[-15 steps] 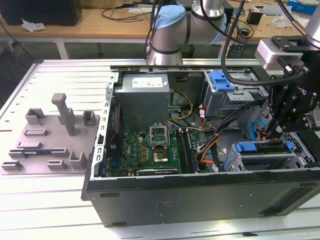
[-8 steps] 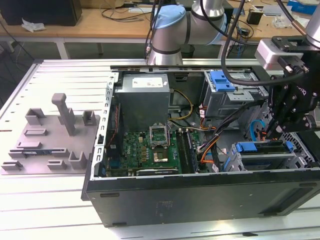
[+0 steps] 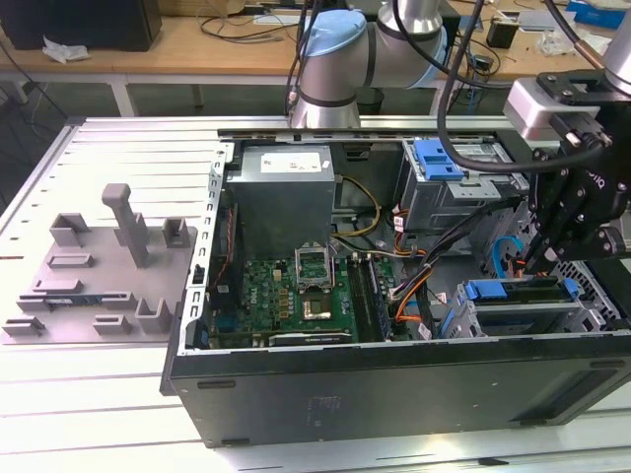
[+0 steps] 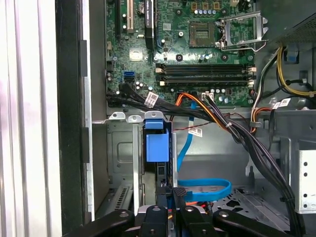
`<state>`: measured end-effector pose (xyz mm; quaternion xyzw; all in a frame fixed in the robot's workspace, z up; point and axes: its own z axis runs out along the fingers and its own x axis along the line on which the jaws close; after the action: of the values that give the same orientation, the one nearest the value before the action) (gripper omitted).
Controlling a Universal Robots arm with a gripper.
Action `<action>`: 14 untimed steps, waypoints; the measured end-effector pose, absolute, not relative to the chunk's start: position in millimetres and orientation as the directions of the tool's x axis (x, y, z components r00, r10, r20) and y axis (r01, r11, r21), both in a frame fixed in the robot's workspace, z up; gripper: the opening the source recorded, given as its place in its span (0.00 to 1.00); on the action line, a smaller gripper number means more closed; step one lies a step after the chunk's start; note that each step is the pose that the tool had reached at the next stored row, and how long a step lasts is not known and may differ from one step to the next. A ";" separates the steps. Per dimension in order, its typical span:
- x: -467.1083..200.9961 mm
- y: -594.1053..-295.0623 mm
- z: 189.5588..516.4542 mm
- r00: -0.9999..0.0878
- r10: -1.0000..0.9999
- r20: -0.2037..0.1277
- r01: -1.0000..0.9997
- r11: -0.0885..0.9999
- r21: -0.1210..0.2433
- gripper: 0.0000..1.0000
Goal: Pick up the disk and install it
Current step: 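Insert the second disk wire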
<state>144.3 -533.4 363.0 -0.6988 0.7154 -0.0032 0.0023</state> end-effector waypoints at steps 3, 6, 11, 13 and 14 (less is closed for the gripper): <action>144.3 -534.4 362.9 -0.017 -1.000 -0.004 -1.000 0.017 -0.009 0.16; 143.8 -536.2 362.8 -0.009 -1.000 -0.013 -1.000 0.009 -0.014 0.16; 141.5 -540.1 362.3 -0.003 -1.000 -0.031 -1.000 0.003 -0.025 0.16; 140.6 -540.8 362.2 -0.002 -0.999 -0.034 -1.000 0.003 -0.026 0.16; 140.6 -541.1 362.0 -0.002 -0.999 -0.035 -1.000 0.003 -0.027 0.16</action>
<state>140.6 -541.1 362.0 -0.7060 0.7078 0.0028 0.0217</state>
